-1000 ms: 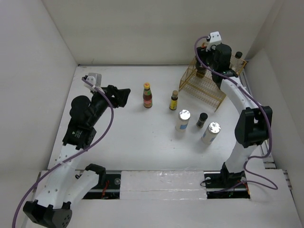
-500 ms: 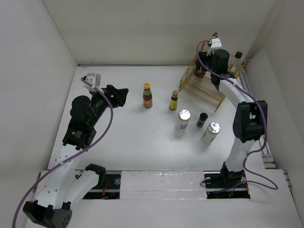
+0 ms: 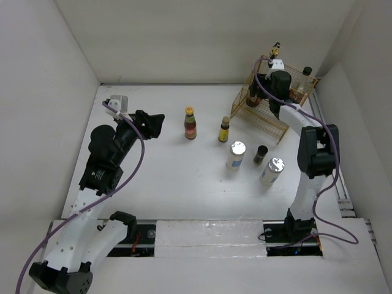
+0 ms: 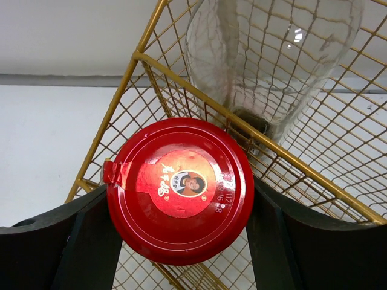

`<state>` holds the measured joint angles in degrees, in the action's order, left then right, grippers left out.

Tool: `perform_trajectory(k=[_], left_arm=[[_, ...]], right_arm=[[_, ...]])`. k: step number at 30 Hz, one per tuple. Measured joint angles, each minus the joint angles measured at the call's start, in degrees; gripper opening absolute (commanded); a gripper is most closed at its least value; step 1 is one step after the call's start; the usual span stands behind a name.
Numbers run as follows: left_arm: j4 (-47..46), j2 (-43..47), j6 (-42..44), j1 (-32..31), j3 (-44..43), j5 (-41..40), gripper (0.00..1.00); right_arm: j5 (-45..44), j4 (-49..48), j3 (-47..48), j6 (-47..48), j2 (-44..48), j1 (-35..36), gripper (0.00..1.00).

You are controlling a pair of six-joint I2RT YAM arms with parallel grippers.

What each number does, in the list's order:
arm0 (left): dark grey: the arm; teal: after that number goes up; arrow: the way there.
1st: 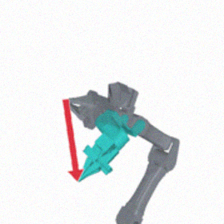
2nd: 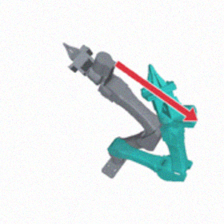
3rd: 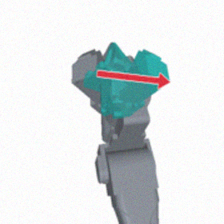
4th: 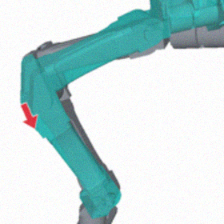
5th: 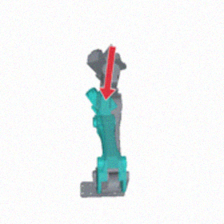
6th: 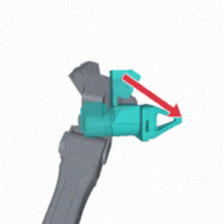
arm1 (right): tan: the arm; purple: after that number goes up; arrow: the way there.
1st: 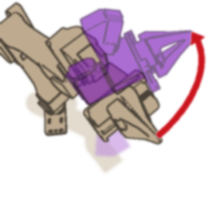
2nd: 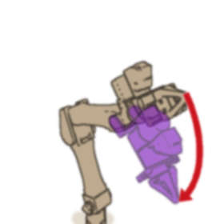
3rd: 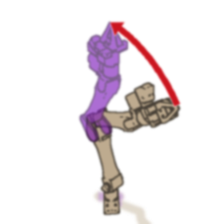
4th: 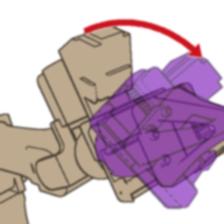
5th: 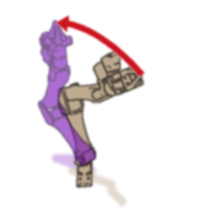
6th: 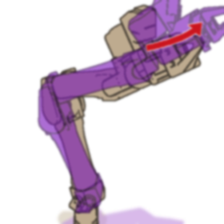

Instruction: Organize the condiment bottles

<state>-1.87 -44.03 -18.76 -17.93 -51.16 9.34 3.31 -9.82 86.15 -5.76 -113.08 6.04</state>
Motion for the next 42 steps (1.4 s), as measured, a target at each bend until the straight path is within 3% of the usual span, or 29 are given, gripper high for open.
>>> perform_trajectory(k=[3, 11, 20, 23, 24, 25, 26, 27, 29, 30, 32, 34, 35, 39, 42], left_arm=[[0.0, 0.2, 0.0, 0.0, 0.0, 0.0, 0.62], [0.0, 0.3, 0.0, 0.0, 0.0, 0.0, 0.62], [0.0, 0.3, 0.0, 0.0, 0.0, 0.0, 0.61], [0.0, 0.3, -0.2, 0.0, 0.0, 0.0, 0.59], [0.0, 0.3, -0.2, 0.0, 0.0, -0.2, 0.58], [0.0, 0.3, -0.3, 0.0, 0.0, -0.2, 0.55], [0.0, 0.3, -0.4, 0.0, 0.0, -0.3, 0.52], [0.0, 0.3, -0.5, 0.0, 0.0, -0.4, 0.49], [0.0, 0.2, -0.9, 0.0, 0.0, -0.6, 0.39], [0.1, 0.2, -0.9, 0.0, -0.1, -0.8, 0.34], [0.2, 0.0, -1.0, 0.0, -0.2, -1.4, 0.18], [0.5, 0.0, -1.4, 0.0, -0.3, -2.4, 0.1], [0.5, 0.0, -1.5, 0.0, -0.3, -2.9, 0.09], [1.3, 0.0, -1.8, 0.0, -0.3, -5.1, 0.2], [1.6, 0.1, -2.1, 0.0, -0.3, -5.9, 0.25]], right_arm=[[0.1, -0.1, 0.1, -0.6, -0.2, -0.1, 0.71], [0.6, -0.4, 0.1, -1.0, 0.2, -0.1, 0.88], [1.6, -1.0, 0.2, -1.1, 7.8, -0.1, 0.89], [1.9, -1.3, 0.2, -0.5, 11.2, 0.0, 0.74], [1.9, -1.3, 0.2, -0.3, 12.2, 0.1, 0.62], [1.9, -1.4, 0.0, -0.1, 13.4, 0.3, 0.28], [1.9, -1.6, -0.6, 0.3, 14.7, 0.5, 0.13], [2.2, -1.8, -1.4, 0.2, 16.1, 0.9, 0.06], [2.8, -1.9, -2.7, 0.9, 18.2, 2.8, 0.04], [3.1, -1.8, -3.2, 1.4, 18.9, 4.3, 0.08], [3.9, -1.6, -3.7, 2.5, 19.3, 8.0, 0.31], [6.6, -1.0, -4.0, 4.7, 19.2, 12.2, 0.58], [8.8, -0.6, -4.3, 5.8, 19.2, 14.1, 0.77], [18.2, 2.8, -3.0, 11.3, 17.3, 19.5, 0.96], [22.0, 5.9, -0.4, 14.7, 14.1, 21.4, 0.99]])
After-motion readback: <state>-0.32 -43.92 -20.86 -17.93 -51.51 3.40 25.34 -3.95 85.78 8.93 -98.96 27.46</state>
